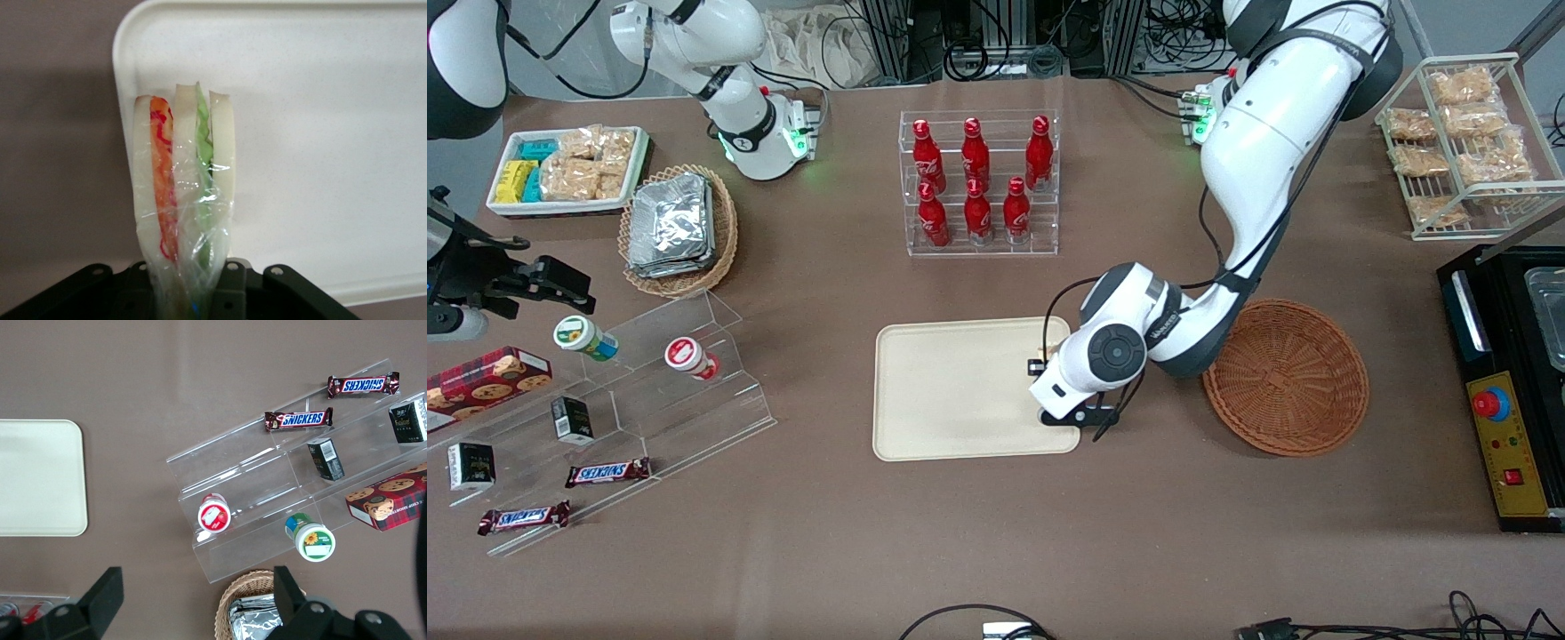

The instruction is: Place sandwich from basket to tray

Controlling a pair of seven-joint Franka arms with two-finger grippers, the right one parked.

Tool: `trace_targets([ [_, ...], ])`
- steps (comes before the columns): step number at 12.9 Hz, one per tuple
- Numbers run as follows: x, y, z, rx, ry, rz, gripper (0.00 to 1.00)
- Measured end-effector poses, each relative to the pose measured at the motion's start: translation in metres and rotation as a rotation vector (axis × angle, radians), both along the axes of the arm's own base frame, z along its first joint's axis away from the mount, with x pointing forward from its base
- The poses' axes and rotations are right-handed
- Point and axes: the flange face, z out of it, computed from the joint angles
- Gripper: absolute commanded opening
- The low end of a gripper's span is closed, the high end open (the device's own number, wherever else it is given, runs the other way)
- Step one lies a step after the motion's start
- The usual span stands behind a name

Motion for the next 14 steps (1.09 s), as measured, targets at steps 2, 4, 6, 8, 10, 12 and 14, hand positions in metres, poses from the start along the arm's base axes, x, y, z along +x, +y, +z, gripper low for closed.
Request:
trace_targets([
  [2,-0.003,-0.002,-0.015,0.026,-0.013,-0.019,1.00],
  [4,-0.001,-0.003,-0.014,0.028,-0.024,-0.024,1.00],
  [6,0.005,-0.002,-0.005,0.028,-0.047,-0.023,1.00],
  [8,0.017,0.004,0.034,0.032,-0.074,-0.015,1.00],
  [10,0.024,0.030,0.104,0.091,-0.068,0.000,1.00],
  [12,0.023,0.085,0.192,0.176,-0.039,0.044,1.00],
  [14,0.014,0.150,0.272,0.232,-0.028,0.079,1.00],
])
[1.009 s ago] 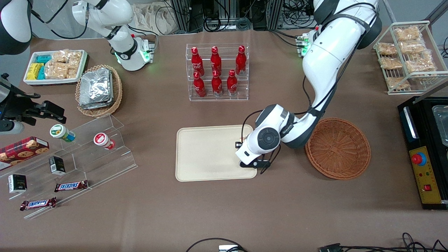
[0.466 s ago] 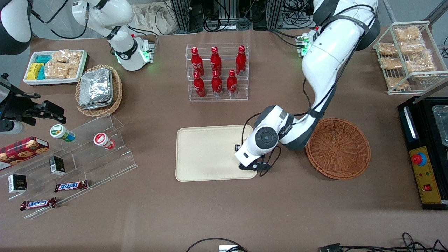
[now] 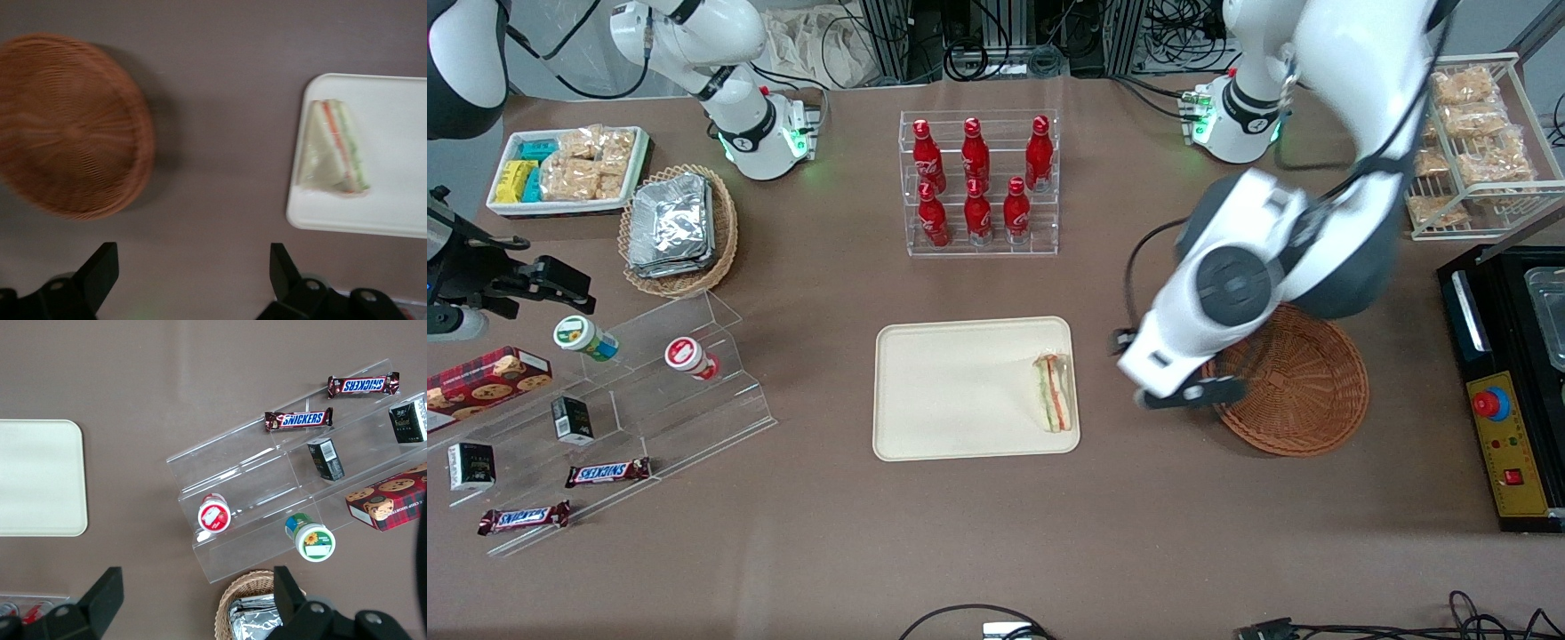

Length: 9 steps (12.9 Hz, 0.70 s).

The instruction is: Place sandwich from basket to tray

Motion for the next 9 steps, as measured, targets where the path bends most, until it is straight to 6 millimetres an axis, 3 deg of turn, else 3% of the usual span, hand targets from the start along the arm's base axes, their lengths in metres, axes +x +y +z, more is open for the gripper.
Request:
trace_targets([
  [2,-0.017,0.049,0.054,0.026,0.018,-0.031,1.00],
  [4,-0.028,0.094,0.083,0.028,0.049,-0.101,1.00],
  [7,-0.029,0.158,0.087,0.016,0.082,-0.122,1.00],
  [9,-0.037,0.161,0.072,0.027,0.096,-0.126,1.00],
])
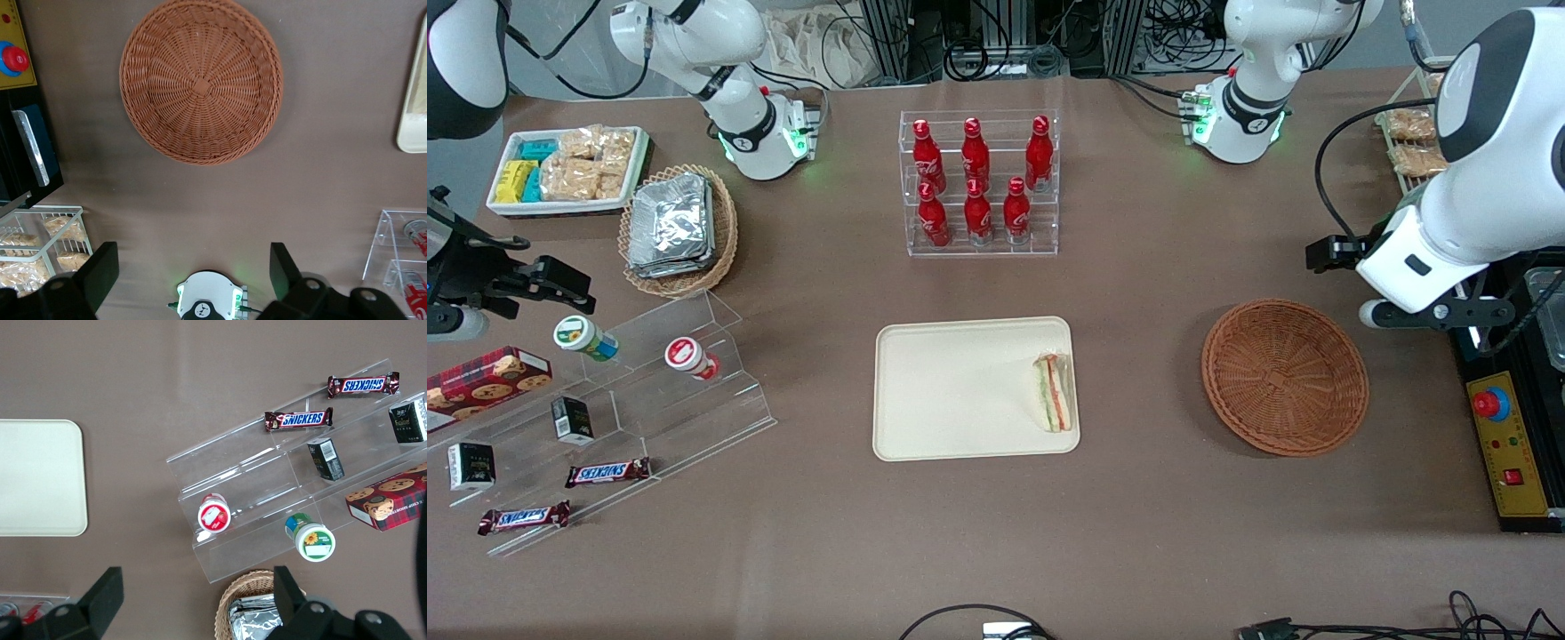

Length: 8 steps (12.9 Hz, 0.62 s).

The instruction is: Place sandwich from basket to tray

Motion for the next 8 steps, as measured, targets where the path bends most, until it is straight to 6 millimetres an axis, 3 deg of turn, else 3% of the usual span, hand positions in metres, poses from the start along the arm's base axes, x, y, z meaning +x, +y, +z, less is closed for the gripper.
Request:
trace_targets([
  [3,-0.018,-0.010,-0.013,0.016,-0.034,-0.021,1.00],
  [8,-0.033,-0.002,-0.009,0.016,-0.102,-0.057,1.00],
])
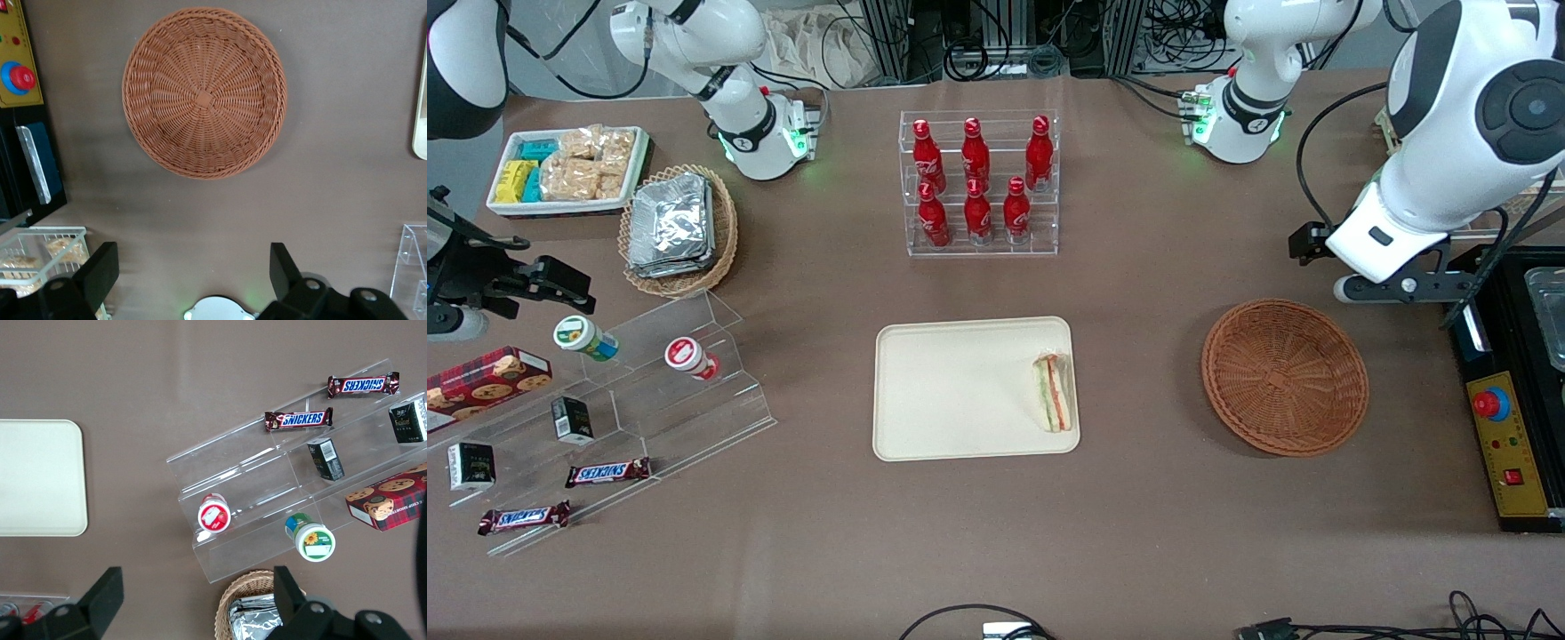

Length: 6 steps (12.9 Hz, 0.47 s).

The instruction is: Place sandwich from basket to tray

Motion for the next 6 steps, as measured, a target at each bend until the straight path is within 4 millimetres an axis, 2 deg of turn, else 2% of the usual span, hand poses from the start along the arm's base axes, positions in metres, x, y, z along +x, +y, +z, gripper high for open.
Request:
trace_targets([
  [4,0.004,0.027,0.011,-0.020,-0.030,-0.045,1.00],
  [6,0.004,0.027,0.011,-0.022,-0.033,-0.050,1.00],
])
